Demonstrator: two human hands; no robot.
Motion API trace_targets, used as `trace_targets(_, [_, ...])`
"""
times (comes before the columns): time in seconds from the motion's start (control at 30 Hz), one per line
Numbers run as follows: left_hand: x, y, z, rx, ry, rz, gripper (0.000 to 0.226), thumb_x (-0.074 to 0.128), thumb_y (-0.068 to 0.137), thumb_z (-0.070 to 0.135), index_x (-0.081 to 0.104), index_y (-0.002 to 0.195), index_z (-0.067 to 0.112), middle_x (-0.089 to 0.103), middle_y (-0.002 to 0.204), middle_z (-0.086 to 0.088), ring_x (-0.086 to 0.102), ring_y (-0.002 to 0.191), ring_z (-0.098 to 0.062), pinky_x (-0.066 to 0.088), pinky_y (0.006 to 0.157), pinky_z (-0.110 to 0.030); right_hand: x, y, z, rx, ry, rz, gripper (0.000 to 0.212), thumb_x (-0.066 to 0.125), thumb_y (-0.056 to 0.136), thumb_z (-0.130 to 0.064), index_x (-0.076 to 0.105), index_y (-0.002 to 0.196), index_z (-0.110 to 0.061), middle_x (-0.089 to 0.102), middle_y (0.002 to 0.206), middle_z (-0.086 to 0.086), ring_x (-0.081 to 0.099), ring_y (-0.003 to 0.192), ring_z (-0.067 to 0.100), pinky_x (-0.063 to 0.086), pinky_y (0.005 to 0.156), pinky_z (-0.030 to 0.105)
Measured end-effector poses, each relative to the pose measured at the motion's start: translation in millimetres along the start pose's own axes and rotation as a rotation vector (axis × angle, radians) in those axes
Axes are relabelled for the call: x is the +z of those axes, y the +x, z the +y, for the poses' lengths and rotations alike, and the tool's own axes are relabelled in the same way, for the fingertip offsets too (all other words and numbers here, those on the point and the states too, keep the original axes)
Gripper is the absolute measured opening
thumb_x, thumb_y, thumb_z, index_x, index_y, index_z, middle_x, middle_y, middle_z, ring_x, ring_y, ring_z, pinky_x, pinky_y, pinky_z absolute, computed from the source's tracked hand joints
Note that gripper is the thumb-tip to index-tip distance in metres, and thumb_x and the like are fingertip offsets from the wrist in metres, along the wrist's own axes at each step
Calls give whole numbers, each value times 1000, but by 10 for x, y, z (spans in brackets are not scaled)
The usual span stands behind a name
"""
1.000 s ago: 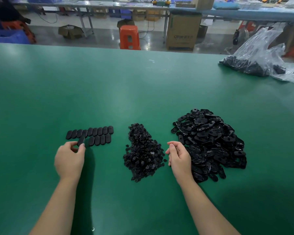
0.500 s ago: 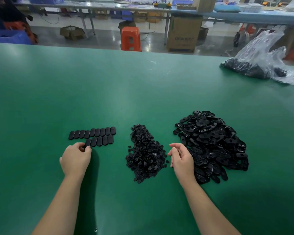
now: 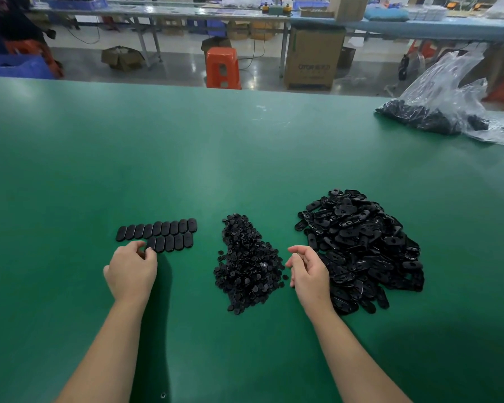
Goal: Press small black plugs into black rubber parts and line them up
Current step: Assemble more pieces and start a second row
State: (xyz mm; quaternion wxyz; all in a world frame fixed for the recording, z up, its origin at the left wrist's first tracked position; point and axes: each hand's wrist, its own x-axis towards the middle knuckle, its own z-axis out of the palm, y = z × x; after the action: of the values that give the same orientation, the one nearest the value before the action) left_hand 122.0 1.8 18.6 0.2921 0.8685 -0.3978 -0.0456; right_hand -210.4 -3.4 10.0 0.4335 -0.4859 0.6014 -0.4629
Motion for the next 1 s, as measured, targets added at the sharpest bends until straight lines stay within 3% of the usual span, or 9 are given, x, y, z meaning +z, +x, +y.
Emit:
trace_targets(0.1, [20,-153,117,145,-112,52,25,60,93,13,71,115,11,67,101,-10,62,89,-33,48,84,-44,8,1,-3,-5,-21,-2,20,50,103,-12,65,101,-26,67,76,-9,48,51,11,46,54,38])
trace_targets(0.27, [205,-388,353,284,-158,-144,24,56,97,21,70,116,17,65,100,1,61,83,-20,53,76,-37,14,-4,4,-14,-73,-8,21,50,102,-13,64,99,-29,68,78,-8,47,54,14,43,53,38])
trace_targets(0.4, [365,-522,460,302,-63,-192,27,52,97,25,71,116,24,62,99,4,58,86,-16,43,90,-37,28,-2,4,-8,-103,-13,22,50,102,-13,64,97,-29,69,79,-5,46,52,13,42,51,36])
trace_targets(0.57, [375,-567,408,390,-97,-227,31,55,96,19,73,116,35,52,88,11,51,79,-15,34,84,-32,55,-10,0,-66,-196,-57,21,52,102,-14,63,96,-31,67,75,7,41,48,5,36,47,25])
trace_targets(0.67, [348,-618,411,541,-137,-282,33,60,92,13,76,113,33,52,89,10,47,81,-20,44,79,-35,64,-6,-5,-79,-218,-92,20,53,102,-14,62,96,-31,56,66,-4,40,50,5,35,48,21])
trace_targets(0.77, [346,-632,419,574,-134,-291,33,61,90,12,78,111,31,53,90,9,48,81,-21,46,76,-36,29,24,-51,-57,-219,-130,18,53,102,-15,63,97,-28,53,66,-7,41,52,7,38,52,28])
trace_targets(0.83, [355,-627,413,562,-127,-280,31,61,91,13,77,111,30,54,91,8,48,80,-21,46,77,-35,-29,68,-123,-102,-338,-164,14,52,103,-18,64,100,-25,55,72,-11,44,54,4,40,57,25])
trace_targets(0.93, [383,-621,410,513,-126,-259,27,60,92,17,76,112,25,54,92,9,47,81,-17,42,77,-32,-167,184,-260,-239,-749,-167,18,50,104,-25,64,114,-22,58,99,-10,53,70,0,41,66,23])
trace_targets(1.0, [387,-623,415,495,-135,-244,22,61,93,19,76,110,24,54,93,10,47,80,-14,40,77,-30,-268,292,-346,-255,-919,-95,22,49,104,-27,63,119,-21,57,109,-5,59,75,9,40,63,26])
